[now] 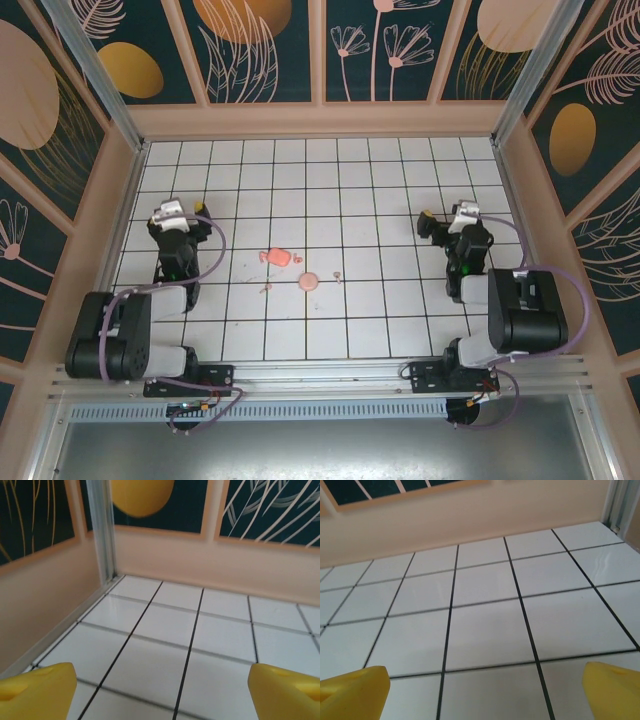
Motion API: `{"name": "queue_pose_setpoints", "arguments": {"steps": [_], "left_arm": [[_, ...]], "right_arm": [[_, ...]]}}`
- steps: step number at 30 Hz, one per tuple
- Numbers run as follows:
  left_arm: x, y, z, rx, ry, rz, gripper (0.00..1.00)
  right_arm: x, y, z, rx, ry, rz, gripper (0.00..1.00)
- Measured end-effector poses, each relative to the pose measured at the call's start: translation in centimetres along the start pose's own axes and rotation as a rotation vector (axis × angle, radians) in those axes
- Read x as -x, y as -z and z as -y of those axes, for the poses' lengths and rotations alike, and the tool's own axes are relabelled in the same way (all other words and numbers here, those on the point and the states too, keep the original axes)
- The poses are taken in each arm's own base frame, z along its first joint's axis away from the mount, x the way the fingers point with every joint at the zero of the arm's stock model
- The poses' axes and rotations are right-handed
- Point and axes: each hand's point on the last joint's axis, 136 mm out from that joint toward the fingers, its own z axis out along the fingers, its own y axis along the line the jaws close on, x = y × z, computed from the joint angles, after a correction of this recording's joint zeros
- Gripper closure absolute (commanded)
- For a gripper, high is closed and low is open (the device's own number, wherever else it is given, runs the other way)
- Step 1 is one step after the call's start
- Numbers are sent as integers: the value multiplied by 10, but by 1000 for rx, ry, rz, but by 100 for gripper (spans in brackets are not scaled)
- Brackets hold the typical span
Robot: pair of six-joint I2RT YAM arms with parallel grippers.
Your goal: Insert the wireless bluetooth earbuds into the charging case
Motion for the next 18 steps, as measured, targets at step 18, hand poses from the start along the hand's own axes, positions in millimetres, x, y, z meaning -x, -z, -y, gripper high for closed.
{"name": "queue_pose_setpoints", "arguments": {"steps": [18], "left_arm": [[-13,12,94,-257,93,-471,19]], "right_arm": [[21,37,-233,306,5,-547,13]]}}
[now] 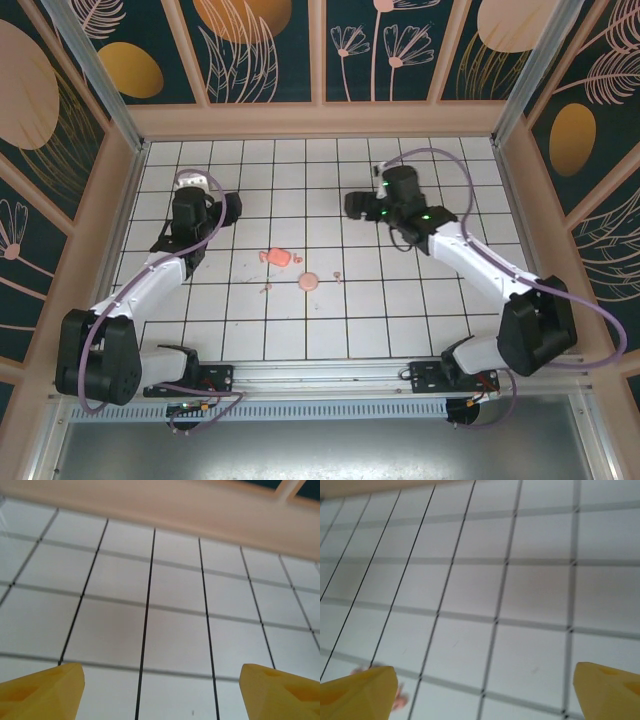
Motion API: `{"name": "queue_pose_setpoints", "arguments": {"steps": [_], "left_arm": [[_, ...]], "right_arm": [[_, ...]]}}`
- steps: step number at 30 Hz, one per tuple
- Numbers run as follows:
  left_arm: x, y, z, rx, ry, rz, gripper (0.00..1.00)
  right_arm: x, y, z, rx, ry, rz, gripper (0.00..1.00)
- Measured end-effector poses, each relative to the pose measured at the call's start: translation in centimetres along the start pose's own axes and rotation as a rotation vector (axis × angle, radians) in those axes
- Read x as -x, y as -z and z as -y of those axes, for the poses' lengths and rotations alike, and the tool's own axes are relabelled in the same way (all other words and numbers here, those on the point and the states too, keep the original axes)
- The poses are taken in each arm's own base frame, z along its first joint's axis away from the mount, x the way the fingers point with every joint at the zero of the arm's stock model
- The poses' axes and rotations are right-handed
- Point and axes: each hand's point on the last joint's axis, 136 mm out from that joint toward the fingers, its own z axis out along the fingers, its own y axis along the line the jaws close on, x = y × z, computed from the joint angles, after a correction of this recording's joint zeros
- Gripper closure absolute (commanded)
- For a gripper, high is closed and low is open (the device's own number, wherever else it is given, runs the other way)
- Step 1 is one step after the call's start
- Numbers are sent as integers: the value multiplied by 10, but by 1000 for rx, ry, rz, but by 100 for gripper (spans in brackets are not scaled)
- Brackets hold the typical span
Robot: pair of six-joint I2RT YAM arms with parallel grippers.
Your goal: Insert the wireless bluetooth earbuds into the charging case
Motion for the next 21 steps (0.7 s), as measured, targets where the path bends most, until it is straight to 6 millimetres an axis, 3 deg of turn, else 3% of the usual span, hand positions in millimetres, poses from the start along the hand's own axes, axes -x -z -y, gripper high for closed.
{"name": "queue_pose_setpoints", "arguments": {"steps": [5,10,14,21], "left_arm": [[-23,1,-7,27,5,-95,18],[-35,-1,-10,35,2,-142,18],[-42,-4,-8,25,9,-168,18],[-45,-4,-8,22,16,-178,17]], "right_arm": [[-66,-14,-59,33,56,-257,20],[-116,-19,-97,64,178,-428,20],[-143,-23,-101,66,257,-527,21],[-164,-41,-101,61,354,-613,21]]}}
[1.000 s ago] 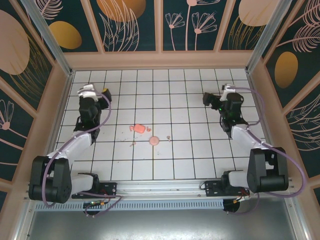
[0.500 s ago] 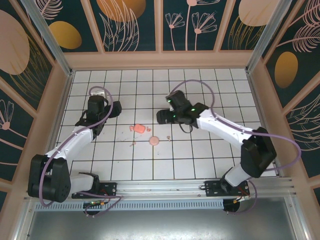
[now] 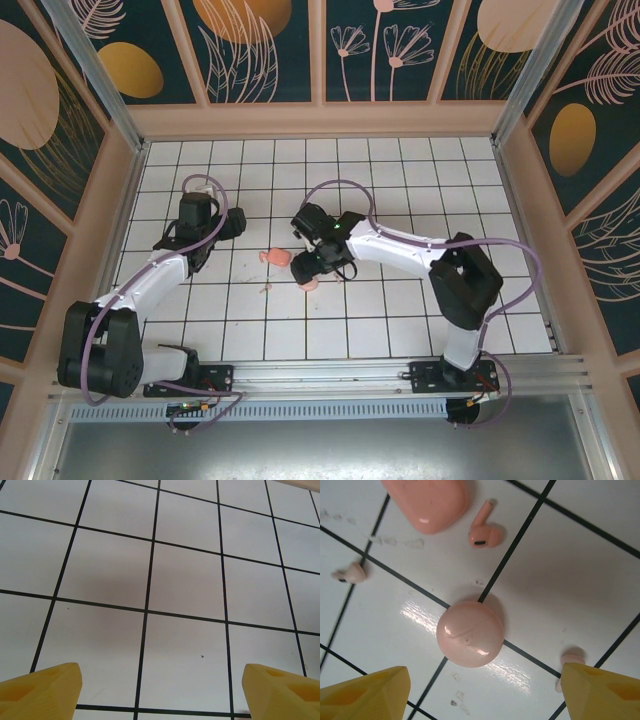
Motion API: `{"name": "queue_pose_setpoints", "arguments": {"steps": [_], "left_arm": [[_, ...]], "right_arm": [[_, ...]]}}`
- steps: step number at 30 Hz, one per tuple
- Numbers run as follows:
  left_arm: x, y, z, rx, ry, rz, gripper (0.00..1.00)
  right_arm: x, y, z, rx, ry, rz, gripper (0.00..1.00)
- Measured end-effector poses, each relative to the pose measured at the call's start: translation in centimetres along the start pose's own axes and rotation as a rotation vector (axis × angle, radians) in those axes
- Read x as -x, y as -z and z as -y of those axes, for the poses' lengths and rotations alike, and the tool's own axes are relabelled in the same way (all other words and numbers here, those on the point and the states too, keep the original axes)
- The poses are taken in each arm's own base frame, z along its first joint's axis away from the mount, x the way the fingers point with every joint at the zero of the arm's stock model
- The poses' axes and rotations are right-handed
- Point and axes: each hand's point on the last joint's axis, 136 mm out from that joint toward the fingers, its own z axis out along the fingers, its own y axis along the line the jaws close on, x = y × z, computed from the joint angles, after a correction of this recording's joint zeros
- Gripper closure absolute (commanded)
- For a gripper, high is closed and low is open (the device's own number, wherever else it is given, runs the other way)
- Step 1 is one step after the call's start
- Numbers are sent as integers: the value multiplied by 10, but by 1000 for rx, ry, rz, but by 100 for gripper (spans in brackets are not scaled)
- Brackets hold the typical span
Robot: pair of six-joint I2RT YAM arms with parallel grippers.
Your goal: Insert the wireless bluetooth earbuds into the charging case
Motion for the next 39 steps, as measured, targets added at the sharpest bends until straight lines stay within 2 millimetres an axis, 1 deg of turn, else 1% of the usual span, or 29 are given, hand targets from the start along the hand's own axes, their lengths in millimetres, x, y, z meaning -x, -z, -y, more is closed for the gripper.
{"name": "queue_pose_setpoints", "arguments": {"steps": [4,9,13,23,25,29,33,39], "left_arm": [[0,0,1,-3,0,-1,17],[-1,0,2,-11,4,-4,17],[-1,0,3,-17,7,-7,17],[-1,0,4,-21,7,-8,17],[-1,0,4,-21,7,-8,17],[-3,-1,4,-25,7,-14,18],[-5,-3,4,-27,7,-24,18],[-6,-3,6,-37,8,-28,18]], "right_arm": [[-4,-9,-4,-5,64,-32,21],[-1,-18,-7,-5,117,-48,21],[-2,-26,-7,-4,141,-68,21],[-9,-46,-5,-16,167,-114,28],[-10,-49,-4,-18,167,-122,30],[-12,-52,-3,-20,169,-129,32],[-10,-52,-6,-7,169,-123,36],[-9,-53,-7,-1,169,-116,37]]}}
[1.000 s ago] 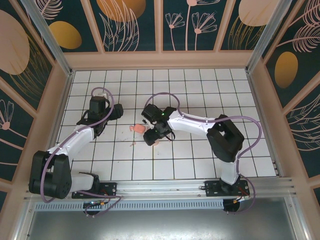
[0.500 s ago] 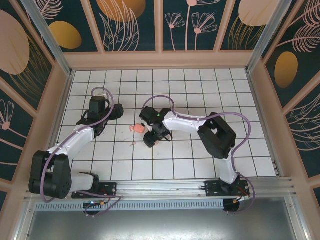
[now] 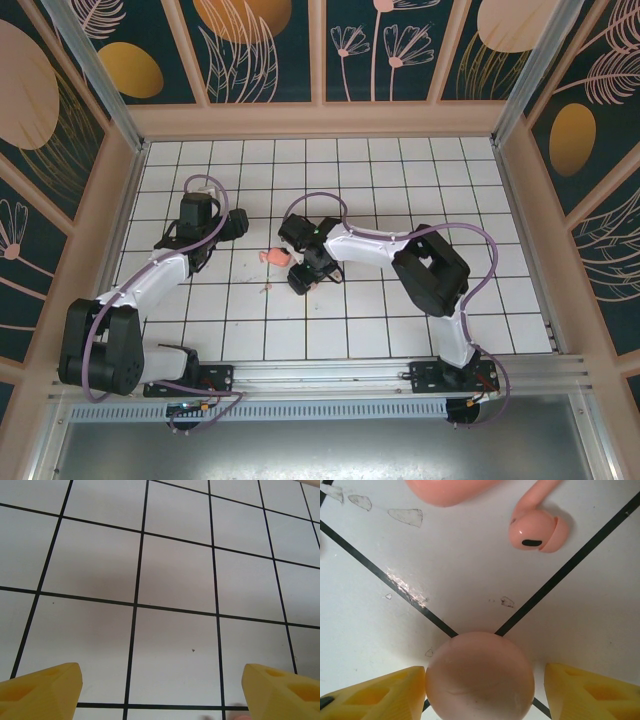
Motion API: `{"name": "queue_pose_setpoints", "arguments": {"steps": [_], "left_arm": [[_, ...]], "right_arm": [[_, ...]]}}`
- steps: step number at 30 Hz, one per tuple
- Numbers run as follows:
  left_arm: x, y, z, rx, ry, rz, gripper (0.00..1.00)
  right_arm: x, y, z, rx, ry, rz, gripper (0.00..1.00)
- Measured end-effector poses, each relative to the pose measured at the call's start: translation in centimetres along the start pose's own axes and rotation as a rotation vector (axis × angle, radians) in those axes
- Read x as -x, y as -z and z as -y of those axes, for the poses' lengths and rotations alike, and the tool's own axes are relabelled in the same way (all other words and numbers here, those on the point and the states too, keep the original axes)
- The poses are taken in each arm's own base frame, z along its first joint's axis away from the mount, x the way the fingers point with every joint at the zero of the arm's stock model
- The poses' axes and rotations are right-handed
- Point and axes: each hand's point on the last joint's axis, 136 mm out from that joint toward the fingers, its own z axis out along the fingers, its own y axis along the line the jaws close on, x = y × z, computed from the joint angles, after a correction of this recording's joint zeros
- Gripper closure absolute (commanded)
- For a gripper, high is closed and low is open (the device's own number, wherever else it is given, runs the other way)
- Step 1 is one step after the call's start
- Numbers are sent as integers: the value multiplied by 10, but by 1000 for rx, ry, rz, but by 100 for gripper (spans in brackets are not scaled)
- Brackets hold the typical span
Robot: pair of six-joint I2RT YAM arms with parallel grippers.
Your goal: Insert the wireless bluetooth earbuds into the charging case
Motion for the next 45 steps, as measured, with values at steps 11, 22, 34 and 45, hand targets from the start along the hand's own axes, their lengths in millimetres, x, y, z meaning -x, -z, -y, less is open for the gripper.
{"name": "queue_pose_setpoints", "arguments": {"steps": [11,22,34,45], "left_arm": [[-2,-1,1,-9,0,-9,19],[-4,-1,9,-54,-2,-24,24],[-3,57,75,-454,-126,235,34],[-7,122,149,-783,-367,479,35]], "right_arm": [[-4,-5,2,-3,-4,-4,42],[-4,-2,5,1,-43,43,47],[42,116,37,241,-417,571,50],[74,218,39,566,-609,979,49]]}}
